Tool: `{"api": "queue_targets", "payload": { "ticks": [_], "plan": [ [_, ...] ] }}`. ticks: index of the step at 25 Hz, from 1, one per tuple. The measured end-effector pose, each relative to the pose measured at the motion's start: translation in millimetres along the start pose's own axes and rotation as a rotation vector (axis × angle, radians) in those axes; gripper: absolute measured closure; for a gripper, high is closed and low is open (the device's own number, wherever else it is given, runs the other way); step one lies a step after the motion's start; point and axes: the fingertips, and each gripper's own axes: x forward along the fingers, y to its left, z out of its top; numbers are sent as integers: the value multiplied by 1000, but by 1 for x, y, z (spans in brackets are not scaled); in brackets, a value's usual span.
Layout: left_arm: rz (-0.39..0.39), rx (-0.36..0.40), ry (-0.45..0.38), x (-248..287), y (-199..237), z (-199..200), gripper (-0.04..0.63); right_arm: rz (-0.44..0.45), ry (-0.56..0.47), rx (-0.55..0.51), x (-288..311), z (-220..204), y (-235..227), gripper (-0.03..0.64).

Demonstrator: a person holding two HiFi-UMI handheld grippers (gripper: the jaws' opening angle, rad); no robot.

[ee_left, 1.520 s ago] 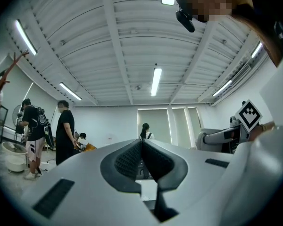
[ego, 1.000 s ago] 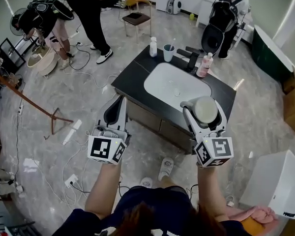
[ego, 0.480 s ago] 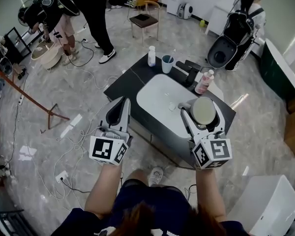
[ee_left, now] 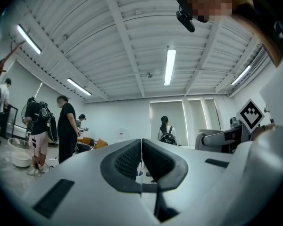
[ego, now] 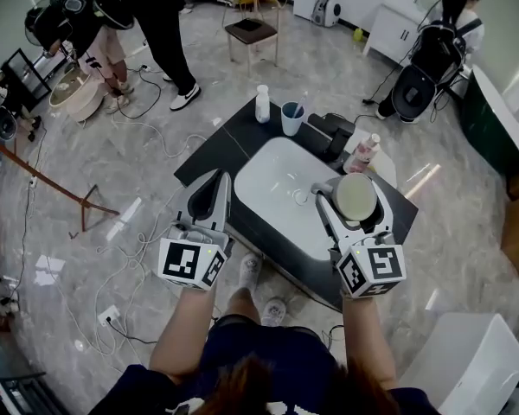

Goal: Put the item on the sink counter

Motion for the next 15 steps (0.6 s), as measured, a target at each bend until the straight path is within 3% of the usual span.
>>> {"api": "queue_targets", "payload": {
  "ticks": [8, 15],
  "plan": [
    [-60, -4, -25, 97, 59, 3, 572, -59, -22, -10, 97, 22, -27, 169],
    [-113, -20, -23, 167, 120, -14, 572, -119, -16, -10, 171, 13, -34, 169]
  ]
}}
